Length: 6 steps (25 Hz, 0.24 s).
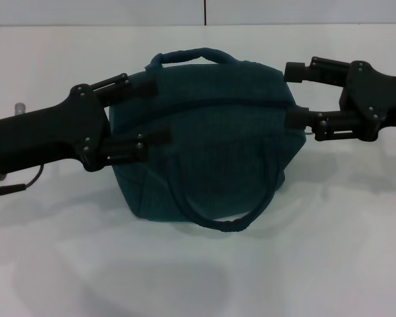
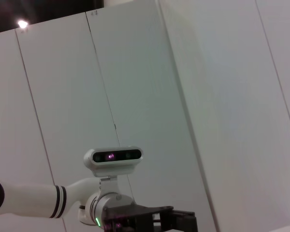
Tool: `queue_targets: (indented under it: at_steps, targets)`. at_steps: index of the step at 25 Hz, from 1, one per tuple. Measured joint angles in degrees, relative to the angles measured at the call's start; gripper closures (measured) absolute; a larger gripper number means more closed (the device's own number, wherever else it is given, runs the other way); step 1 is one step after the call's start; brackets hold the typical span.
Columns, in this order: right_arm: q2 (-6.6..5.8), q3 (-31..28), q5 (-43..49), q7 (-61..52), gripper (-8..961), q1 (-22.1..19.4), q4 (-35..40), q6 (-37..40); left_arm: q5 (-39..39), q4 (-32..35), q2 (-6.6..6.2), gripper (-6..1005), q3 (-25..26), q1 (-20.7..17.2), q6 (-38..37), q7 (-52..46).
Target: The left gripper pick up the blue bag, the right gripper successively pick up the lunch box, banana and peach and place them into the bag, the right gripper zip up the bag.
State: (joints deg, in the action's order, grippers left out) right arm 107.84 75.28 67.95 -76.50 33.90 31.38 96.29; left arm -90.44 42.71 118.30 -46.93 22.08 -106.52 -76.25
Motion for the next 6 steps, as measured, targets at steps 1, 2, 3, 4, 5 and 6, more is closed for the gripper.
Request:
queue_targets:
  at_steps: [1, 2, 3, 4, 5, 6]
  targets:
    - [0.0, 0.0, 0.0, 0.0, 68, 0.0, 0.0, 0.0, 0.0, 0.0, 0.0, 151, 0.0, 0.0, 0.0, 0.0]
    - [0.0, 0.1, 0.0, 0.0, 68, 0.0, 0.0, 0.0, 0.0, 0.0, 0.0, 151, 0.0, 0.0, 0.0, 0.0]
    - [0.0, 0.1, 0.0, 0.0, 68, 0.0, 0.0, 0.0, 0.0, 0.0, 0.0, 151, 0.0, 0.0, 0.0, -0.1]
    - [0.0, 0.1, 0.0, 0.0, 68, 0.0, 0.0, 0.0, 0.0, 0.0, 0.0, 151, -0.1, 0.0, 0.0, -0.1]
    - [0.0, 0.1, 0.0, 0.0, 68, -0.1, 0.0, 0.0, 0.0, 0.0, 0.0, 151, -0.1, 0.0, 0.0, -0.1]
    - [0.0, 0.1, 0.0, 0.0, 68, -0.1, -0.1, 0.0, 0.0, 0.0, 0.0, 151, -0.1, 0.0, 0.0, -0.1]
